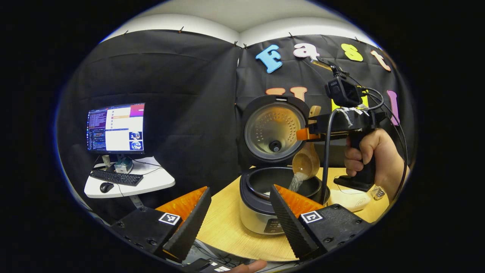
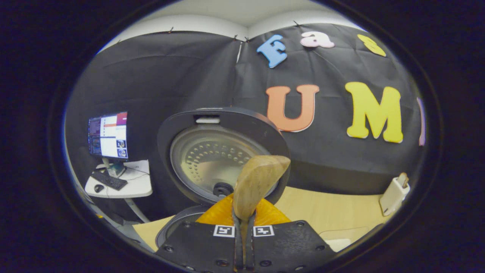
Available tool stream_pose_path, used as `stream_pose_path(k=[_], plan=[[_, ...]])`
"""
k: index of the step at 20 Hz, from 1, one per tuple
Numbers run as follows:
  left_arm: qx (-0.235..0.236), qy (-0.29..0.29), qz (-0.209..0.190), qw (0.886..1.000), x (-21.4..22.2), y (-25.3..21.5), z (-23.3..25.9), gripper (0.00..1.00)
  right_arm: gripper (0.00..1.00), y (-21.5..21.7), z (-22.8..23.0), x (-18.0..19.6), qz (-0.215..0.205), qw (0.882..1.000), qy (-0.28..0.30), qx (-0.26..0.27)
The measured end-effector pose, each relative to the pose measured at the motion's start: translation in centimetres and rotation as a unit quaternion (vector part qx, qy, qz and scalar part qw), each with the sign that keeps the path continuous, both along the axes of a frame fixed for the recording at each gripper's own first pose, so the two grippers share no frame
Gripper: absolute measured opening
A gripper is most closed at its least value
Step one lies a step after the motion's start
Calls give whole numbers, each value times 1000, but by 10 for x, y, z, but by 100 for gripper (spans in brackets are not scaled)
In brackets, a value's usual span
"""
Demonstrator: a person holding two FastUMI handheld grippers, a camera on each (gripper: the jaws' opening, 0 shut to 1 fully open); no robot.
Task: Close the left gripper, press the button to open the rice cooker; take a wooden spoon from the chopstick holder with the right hand, scoop a spoonful of rice and pour it into the rice cooker, then put the wooden spoon back into the chopstick holder.
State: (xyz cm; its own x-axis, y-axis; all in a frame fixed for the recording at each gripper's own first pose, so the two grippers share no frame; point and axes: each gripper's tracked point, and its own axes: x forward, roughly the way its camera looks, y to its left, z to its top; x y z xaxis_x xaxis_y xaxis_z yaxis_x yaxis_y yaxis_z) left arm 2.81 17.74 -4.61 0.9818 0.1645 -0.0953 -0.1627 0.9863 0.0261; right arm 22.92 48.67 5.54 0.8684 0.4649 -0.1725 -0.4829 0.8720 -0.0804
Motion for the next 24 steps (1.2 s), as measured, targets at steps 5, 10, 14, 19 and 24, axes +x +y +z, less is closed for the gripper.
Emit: stream_pose_path(k=[5, 10, 14, 19, 24], plan=[[-6, 1, 2, 1000, 1, 2, -2, 99, 3, 2, 20, -6, 7, 993, -75, -86], [-5, 5, 6, 1000, 2, 4, -3, 99, 3, 1, 36, -13, -1, 982, -140, -126], [-4, 7, 2, 1000, 2, 0, -4, 99, 3, -10, 43, -22, -10, 979, -157, -126], [-4, 4, -7, 1000, 4, -13, -2, 99, 3, -57, 57, -23, -39, 981, -159, -105], [3, 1, -15, 1000, 6, -24, -1, 99, 3, -136, 59, -11, -90, 983, -140, -76]])
